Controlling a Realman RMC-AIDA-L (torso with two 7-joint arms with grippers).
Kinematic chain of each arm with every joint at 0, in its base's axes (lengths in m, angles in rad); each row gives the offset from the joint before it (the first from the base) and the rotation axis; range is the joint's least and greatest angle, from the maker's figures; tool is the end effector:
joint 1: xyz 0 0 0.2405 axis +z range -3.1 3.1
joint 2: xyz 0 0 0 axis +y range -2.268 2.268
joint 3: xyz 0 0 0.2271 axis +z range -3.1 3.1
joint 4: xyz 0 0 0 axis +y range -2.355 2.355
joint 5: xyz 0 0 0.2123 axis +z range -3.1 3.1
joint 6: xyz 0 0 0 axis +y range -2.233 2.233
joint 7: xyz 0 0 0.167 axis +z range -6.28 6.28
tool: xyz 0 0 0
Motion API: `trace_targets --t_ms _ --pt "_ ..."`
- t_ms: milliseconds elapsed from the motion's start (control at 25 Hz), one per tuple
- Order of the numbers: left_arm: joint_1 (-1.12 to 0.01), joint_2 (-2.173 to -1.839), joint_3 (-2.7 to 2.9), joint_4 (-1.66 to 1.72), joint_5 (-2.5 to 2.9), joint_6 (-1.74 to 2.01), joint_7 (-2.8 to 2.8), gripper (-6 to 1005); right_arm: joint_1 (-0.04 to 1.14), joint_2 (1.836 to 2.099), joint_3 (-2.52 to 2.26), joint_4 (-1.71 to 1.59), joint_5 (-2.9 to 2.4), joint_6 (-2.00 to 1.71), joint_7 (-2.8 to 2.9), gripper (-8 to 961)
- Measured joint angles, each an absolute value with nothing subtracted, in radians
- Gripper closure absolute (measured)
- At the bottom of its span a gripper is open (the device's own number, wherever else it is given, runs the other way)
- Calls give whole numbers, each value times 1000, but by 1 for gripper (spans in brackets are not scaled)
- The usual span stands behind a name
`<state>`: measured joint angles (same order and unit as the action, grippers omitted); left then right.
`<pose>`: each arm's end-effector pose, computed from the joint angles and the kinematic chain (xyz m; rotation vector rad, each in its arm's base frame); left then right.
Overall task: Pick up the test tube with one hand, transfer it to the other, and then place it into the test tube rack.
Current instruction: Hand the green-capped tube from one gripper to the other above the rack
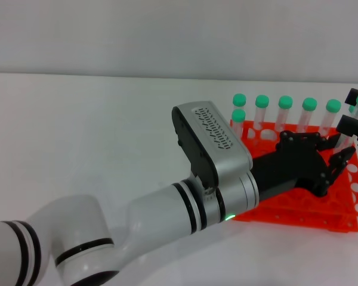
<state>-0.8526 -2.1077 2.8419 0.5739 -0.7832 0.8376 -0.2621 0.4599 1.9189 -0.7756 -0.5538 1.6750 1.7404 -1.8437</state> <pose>-0.0652 0.3138 -0.1733 -2.5404 -0.2427 -0.9858 0.2184 0.3257 0.0797 -2.4765 0.4252 1.1955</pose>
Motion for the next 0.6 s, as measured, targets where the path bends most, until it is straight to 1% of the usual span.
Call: trace_targets --t_ms 200,400,600 --pt "-836 -2108 2840 576 -765 843 -266 806 452 1932 -767 -555 1684 1741 -1848 105" --pt "-828 -2108 2839 577 -763 845 -266 807 438 1933 -765 -557 1690 1741 -1867 276" --pt "-827 -2108 2840 581 -761 846 -266 807 434 1931 -772 -557 1690 1741 -1880 509"
